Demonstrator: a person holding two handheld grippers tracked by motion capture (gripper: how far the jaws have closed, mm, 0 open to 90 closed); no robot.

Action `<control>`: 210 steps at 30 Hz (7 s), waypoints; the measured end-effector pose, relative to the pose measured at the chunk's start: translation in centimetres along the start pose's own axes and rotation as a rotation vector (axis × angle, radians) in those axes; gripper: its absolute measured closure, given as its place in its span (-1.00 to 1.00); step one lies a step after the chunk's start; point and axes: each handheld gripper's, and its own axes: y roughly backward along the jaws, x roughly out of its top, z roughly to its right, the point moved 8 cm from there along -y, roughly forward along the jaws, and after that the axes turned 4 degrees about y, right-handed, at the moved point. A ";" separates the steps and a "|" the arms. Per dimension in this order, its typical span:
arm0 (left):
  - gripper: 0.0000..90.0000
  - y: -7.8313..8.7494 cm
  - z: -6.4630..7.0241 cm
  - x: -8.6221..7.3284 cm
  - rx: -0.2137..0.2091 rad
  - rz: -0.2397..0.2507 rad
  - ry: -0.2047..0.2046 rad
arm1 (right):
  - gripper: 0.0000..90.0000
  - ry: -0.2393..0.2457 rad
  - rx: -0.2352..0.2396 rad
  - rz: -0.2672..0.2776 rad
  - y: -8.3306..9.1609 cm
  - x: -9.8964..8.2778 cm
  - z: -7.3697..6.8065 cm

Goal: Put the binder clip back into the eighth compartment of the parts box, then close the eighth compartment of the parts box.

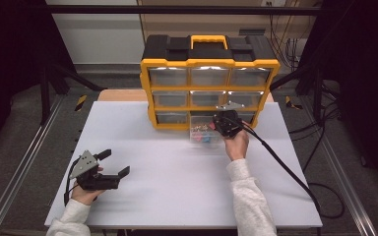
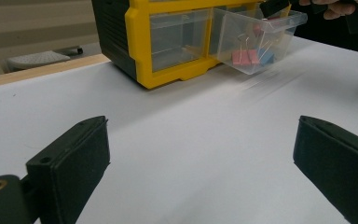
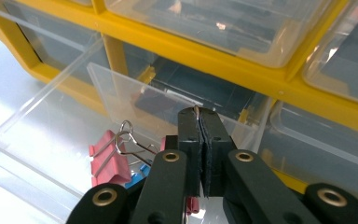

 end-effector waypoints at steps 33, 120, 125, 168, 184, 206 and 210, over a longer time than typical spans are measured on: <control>-0.93 0.0 0.1 0.1 -0.006 0.003 -0.004 | -0.94 -0.049 0.186 0.315 9.2 1.6 -2.0; -0.93 -0.1 0.2 0.1 -0.006 -0.003 -0.011 | 1.00 -0.055 0.154 0.090 0.6 -5.2 -4.4; -0.93 -0.1 0.2 0.1 -0.007 0.000 -0.010 | 1.00 -0.063 0.143 0.093 0.2 -5.0 -3.7; -0.93 0.0 0.1 0.2 -0.008 0.005 -0.003 | 1.00 -0.052 0.042 0.077 -4.1 -1.6 -1.1; -0.93 0.0 0.1 0.1 -0.009 0.004 -0.003 | 1.00 -0.055 0.018 0.057 -4.9 -1.7 -0.4; -0.93 -0.1 0.3 0.1 -0.012 0.002 -0.005 | 0.61 -0.021 0.112 0.140 0.3 -1.1 -2.0; -0.93 0.0 0.2 0.1 -0.010 0.005 -0.001 | 0.18 -0.022 0.153 0.188 2.2 -1.4 -2.3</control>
